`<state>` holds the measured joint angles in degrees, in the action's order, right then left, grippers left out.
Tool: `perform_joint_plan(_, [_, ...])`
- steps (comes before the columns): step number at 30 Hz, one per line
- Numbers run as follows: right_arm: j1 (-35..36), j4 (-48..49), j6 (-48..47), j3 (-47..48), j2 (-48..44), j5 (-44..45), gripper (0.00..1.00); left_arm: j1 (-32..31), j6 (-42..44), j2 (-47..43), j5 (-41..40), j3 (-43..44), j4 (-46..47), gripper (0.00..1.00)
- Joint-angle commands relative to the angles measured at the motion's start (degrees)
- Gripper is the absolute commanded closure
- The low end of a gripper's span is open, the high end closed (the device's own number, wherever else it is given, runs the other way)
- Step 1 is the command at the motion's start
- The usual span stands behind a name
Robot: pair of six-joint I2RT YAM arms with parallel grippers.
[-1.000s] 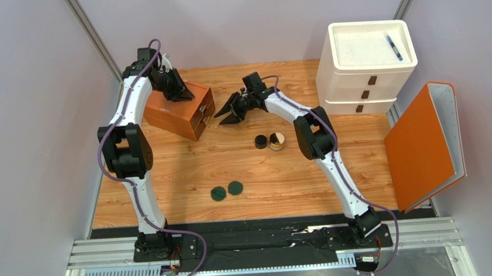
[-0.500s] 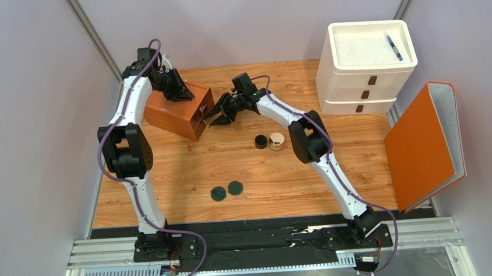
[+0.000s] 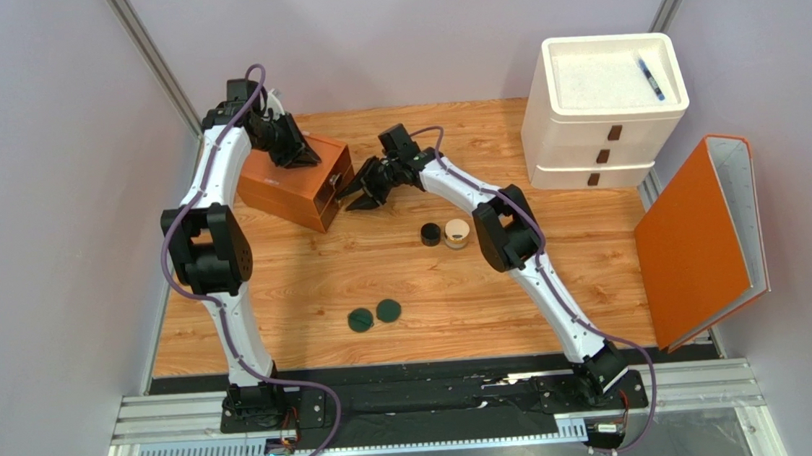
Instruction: Organize the makeup
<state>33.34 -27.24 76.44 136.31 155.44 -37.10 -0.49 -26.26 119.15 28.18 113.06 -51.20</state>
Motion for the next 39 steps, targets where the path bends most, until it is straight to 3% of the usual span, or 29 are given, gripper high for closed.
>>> perform_joint_plan(1, [0.23,-3.24,-1.65,2.73,0.66,5.02,0.64,0.23,2.0,-0.85,-1.99,-0.29,-3.12,0.76])
perform_joint_plan(9, [-1.52,-15.62,-10.86,1.59,-2.23,9.41,0.77,0.14,1.83,-1.2,-2.08,-1.17,-2.59,0.76])
perform_joint_plan(14, [-3.1,-22.93,-18.34,-1.04,-4.87,10.91,0.77,0.14,1.65,-1.2,-1.91,-1.26,-2.24,0.76])
perform_joint_plan(19, [-5.13,-25.75,-23.18,-10.61,-11.37,10.21,0.77,0.14,1.74,-1.29,-1.99,-1.7,-2.06,0.76])
perform_joint_plan(23, [-6.18,-26.1,-25.47,-12.65,-15.68,10.73,0.74,0.14,1.65,-1.38,-1.91,-2.22,-2.06,0.76])
perform_joint_plan(32, [-6.45,-26.8,-29.5,-2.98,-20.43,11.61,0.62,0.14,2.27,-1.99,-3.48,-1.09,-3.03,0.76])
perform_joint_plan(39, [-7.77,-36.28,-45.58,-8.42,-28.16,24.68,0.49,0.14,2.53,-2.08,-3.22,-1.08,-3.29,0.76])
